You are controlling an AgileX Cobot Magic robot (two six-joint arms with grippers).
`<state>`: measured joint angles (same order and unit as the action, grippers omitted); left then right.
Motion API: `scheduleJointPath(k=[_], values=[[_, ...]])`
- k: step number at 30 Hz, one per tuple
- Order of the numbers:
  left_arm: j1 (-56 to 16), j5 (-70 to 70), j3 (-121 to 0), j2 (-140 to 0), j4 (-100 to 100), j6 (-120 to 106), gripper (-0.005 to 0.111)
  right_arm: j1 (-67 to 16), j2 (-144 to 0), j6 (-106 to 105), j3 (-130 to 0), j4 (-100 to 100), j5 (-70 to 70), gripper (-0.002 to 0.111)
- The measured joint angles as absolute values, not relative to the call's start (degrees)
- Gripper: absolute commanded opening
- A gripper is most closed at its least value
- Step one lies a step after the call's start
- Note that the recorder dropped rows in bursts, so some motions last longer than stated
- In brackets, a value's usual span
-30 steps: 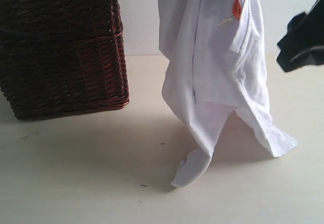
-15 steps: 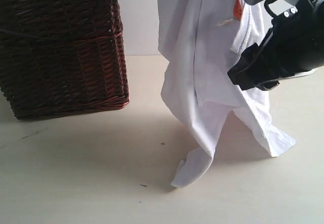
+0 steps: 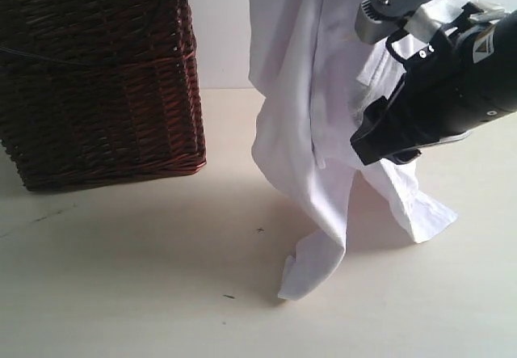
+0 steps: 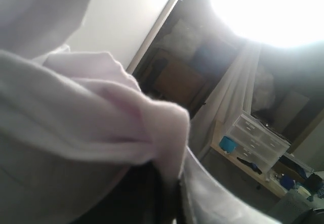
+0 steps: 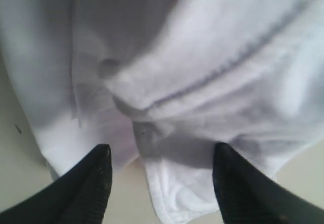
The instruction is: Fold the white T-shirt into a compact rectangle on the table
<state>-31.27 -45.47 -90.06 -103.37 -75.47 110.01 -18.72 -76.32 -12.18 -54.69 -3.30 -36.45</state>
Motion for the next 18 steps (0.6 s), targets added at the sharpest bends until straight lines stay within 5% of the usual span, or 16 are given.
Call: scheduleJointPath(k=[4,10,15,18], values=[[-31.3,-45.7,-90.1,-103.4,-75.5,111.1,0.000,-18.7,-77.2,-10.1,-53.7,-2.8,-34.1,0.042],[-31.3,-47.0,-90.1,-103.4,-75.6,112.3,0.000,-18.7,-78.0,-7.4,-53.7,3.7,-33.0,0.000],[-31.3,-47.5,-90.1,-103.4,-76.2,112.5,0.000,-18.7,-75.1,2.8,-53.6,17.0,-35.8,0.003],[-31.3,-47.6,-90.1,-103.4,-76.3,112.6,0.000,-18.7,-69.8,-1.8,-53.6,11.4,-36.3,0.024]])
